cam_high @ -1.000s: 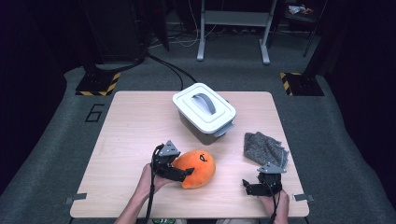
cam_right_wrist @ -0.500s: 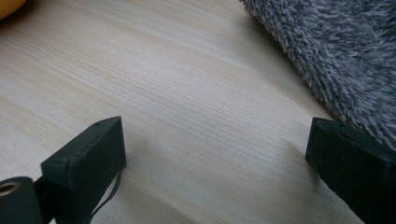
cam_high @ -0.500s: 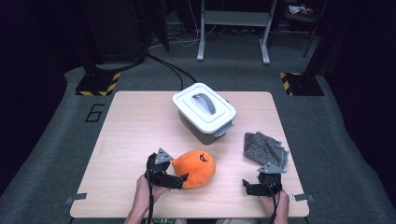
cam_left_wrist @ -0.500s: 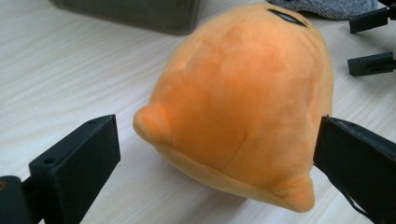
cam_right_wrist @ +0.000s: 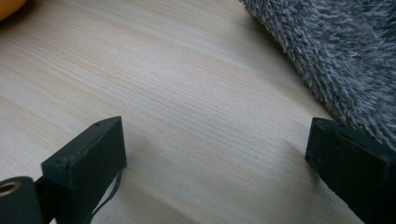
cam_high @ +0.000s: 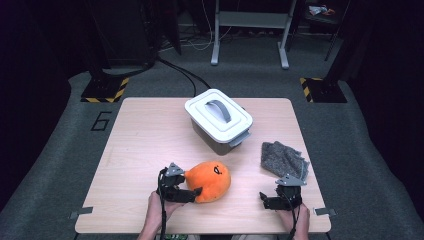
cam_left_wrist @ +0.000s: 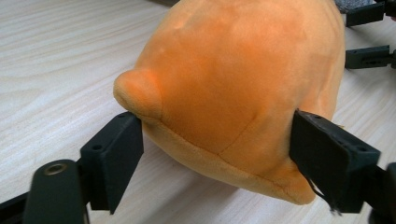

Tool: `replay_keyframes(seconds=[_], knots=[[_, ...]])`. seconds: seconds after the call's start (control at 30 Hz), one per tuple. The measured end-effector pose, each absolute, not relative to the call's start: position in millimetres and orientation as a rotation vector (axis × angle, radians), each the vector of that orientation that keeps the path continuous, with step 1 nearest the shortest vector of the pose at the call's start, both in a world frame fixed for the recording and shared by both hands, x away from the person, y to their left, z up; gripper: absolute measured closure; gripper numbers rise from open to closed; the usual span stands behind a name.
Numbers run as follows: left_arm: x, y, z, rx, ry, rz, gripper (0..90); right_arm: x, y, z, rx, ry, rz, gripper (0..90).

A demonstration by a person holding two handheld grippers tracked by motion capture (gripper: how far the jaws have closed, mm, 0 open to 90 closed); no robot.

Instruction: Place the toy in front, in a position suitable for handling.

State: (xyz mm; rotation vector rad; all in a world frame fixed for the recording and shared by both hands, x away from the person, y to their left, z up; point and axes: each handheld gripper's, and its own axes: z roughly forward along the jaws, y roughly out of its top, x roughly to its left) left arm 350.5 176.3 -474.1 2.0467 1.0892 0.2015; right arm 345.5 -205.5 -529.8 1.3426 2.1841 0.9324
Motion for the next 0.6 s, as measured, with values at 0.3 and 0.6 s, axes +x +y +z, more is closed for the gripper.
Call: replay_keyframes(seconds=[0.3, 0.6], knots=[[350.6, 169.6, -473.8, 2.122, 1.039, 0.248, 41.0, 345.9, -205.8, -530.1, 1.333, 2.18, 0.933, 4.2], [349.5, 167.8, -473.6, 2.133, 0.977, 0.28, 65.1, 345.9, -205.8, -530.1, 1.335, 2.179, 0.933, 4.4]])
